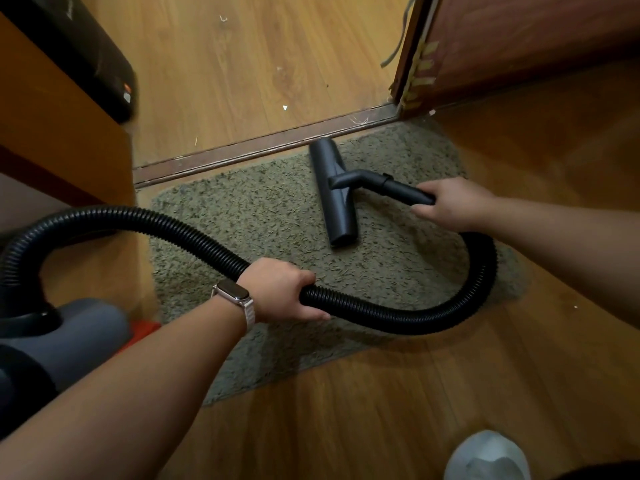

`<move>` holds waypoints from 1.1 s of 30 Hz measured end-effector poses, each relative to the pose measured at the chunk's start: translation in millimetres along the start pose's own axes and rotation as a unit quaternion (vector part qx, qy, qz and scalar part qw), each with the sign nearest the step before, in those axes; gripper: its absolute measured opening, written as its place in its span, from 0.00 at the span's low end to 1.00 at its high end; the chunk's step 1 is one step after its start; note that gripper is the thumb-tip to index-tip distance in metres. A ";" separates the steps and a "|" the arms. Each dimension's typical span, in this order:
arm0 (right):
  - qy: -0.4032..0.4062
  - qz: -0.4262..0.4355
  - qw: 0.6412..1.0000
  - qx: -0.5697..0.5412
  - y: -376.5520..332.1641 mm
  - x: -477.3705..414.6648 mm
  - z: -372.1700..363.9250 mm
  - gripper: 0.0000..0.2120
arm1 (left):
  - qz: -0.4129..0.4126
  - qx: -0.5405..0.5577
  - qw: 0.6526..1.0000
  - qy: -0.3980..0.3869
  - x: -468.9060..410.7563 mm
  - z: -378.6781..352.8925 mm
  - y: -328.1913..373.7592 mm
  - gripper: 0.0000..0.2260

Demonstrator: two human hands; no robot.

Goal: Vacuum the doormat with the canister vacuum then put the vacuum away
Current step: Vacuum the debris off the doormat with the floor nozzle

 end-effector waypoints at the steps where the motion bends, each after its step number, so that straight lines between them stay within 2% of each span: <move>1: -0.003 0.011 1.000 0.013 -3.8 1.3 -0.3 0.08 | -0.002 -0.002 1.000 0.000 0.1 -0.3 -0.2 0.29; 4: -0.028 0.040 0.998 0.037 -9.8 4.6 -1.4 0.07 | -0.006 -0.006 1.000 0.004 -1.1 -0.9 -0.3 0.30; 8: -0.038 0.029 0.999 0.025 -1.5 9.4 0.8 0.07 | -0.007 -0.003 1.000 0.005 -1.9 -1.5 -0.8 0.30; 16: -0.026 -0.097 0.993 -0.057 59.3 26.3 0.3 0.16 | 0.010 0.028 1.000 -0.002 -2.1 2.3 0.9 0.29; 24: -0.012 -0.188 0.975 -0.121 86.3 56.2 0.3 0.19 | 0.004 0.037 0.999 0.018 -0.8 5.0 3.6 0.31; 29: -0.010 -0.176 0.979 -0.100 76.0 59.9 -4.3 0.18 | -0.003 0.034 0.999 0.005 5.9 11.6 4.1 0.30; 33: -0.025 -0.099 0.993 -0.055 49.7 59.5 -3.9 0.13 | -0.011 0.012 1.000 0.002 14.7 17.1 6.7 0.27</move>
Point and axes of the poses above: each hand's wrist, its own x-axis away from the middle knuckle, its own z-axis out of the back of the hand, y = z × x, the point moved 1 cm from there along -x, towards the middle knuckle
